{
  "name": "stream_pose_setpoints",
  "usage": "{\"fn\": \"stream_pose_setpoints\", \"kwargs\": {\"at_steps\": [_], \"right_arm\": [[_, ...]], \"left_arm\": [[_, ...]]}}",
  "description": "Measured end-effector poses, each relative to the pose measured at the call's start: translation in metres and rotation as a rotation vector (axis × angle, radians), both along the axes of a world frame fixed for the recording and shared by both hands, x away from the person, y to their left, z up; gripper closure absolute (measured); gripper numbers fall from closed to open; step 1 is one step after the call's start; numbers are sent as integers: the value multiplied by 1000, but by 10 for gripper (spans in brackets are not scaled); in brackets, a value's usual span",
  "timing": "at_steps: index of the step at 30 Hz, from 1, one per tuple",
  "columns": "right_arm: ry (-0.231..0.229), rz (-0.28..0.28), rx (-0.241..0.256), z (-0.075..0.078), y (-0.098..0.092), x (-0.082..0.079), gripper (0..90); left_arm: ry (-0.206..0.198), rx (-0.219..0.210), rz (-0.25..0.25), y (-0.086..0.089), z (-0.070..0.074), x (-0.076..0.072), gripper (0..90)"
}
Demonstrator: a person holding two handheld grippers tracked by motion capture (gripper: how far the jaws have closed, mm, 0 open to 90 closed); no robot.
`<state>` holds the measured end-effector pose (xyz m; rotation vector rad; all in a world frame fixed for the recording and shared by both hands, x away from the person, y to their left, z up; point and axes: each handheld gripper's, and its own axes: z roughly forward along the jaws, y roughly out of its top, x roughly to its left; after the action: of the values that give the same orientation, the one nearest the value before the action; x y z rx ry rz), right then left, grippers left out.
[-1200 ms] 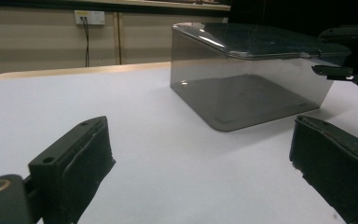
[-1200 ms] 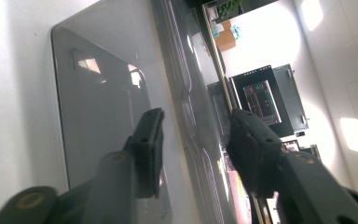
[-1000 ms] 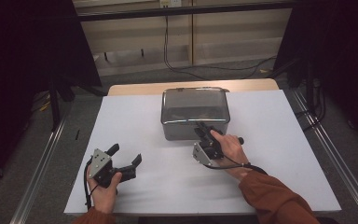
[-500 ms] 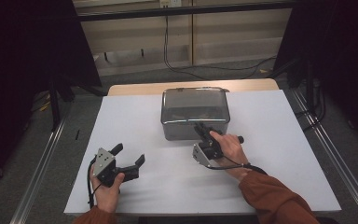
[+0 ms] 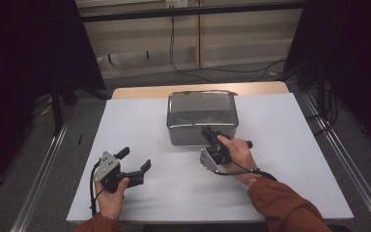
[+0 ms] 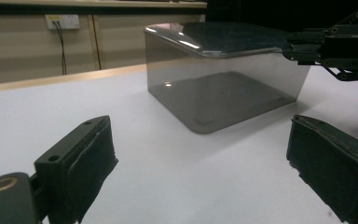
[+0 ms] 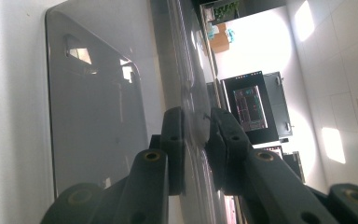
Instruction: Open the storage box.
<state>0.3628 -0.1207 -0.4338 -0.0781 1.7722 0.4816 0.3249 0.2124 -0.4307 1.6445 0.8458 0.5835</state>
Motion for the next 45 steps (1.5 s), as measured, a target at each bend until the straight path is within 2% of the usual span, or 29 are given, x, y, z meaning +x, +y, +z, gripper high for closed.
{"fn": "stream_pose_setpoints", "kwargs": {"at_steps": [3, 4, 7, 13, 17, 19, 20, 23, 24, 30, 37, 41, 45], "right_arm": [[10, 0, 9, 0, 0, 0, 764], [11, 0, 12, 0, 0, 0, 765], [13, 12, 17, 1, 0, -1, 783], [-1, 26, 2, 0, 1, -2, 793], [-8, 22, 5, 0, 1, -1, 794], [-18, 26, 6, 1, 0, 0, 793], [-19, 25, 8, 1, 0, 1, 794], [-20, 22, 9, 3, 0, 1, 795], [-35, 28, 13, 5, 0, 0, 794], [-33, 26, 18, 8, -1, 0, 794], [-41, 24, 31, 10, -2, 0, 793], [-50, 27, 29, 11, -2, 1, 794], [-52, 25, 35, 13, -3, 1, 794]], "left_arm": [[-20, 7, 18, 0, 0, 0, 62], [-37, -32, 29, -2, -1, -1, 60], [-48, -23, 45, -4, 0, 0, 60], [-31, -26, 11, -10, -1, 3, 60], [-29, -19, 14, -11, 0, 4, 60], [-24, -33, 16, -12, 0, 6, 59], [-26, -19, 15, -12, 0, 8, 59], [-19, -30, 21, -14, 0, 12, 60], [-18, -12, 17, -14, 0, 13, 58], [-27, 14, 0, -22, 2, 21, 52], [-40, 7, -22, -32, 9, 33, 44], [-39, 37, -55, -41, 13, 41, 28], [-41, 29, -94, -48, 15, 48, 27]]}}
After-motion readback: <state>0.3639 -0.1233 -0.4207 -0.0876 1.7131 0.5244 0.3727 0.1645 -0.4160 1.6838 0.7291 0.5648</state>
